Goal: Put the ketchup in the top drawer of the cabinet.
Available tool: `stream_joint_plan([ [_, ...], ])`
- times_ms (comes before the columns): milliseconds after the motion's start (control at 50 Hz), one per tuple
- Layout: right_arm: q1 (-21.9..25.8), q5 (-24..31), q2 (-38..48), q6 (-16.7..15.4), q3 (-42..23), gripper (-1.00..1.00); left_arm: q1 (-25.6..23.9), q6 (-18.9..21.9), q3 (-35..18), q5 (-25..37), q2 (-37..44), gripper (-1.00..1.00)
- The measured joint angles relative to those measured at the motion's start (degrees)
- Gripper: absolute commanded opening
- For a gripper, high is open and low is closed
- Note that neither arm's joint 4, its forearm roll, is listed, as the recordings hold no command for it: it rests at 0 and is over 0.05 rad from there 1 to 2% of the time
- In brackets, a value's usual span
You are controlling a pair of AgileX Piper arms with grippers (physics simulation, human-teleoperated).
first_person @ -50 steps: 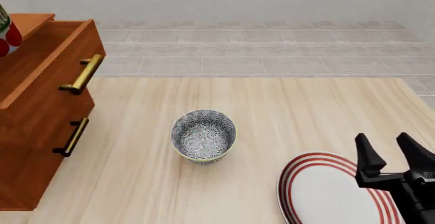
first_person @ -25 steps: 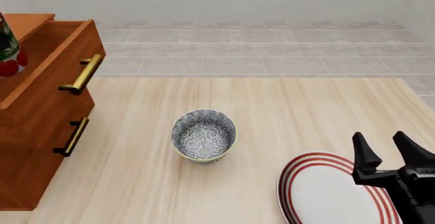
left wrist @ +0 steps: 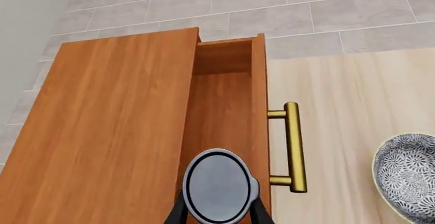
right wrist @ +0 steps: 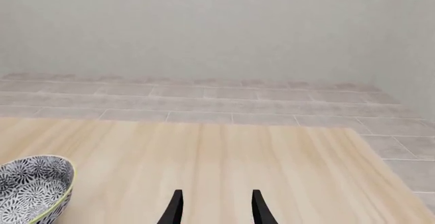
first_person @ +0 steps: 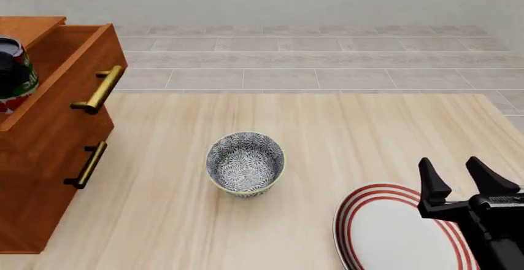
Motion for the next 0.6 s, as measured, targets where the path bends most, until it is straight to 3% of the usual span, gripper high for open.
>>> stream_joint_plan([
  [600,0.23,-12.36,13.51,-0.18,0.00,1.00,0.25,-0.24,4.04,-1.98,-0.08,-1.00],
])
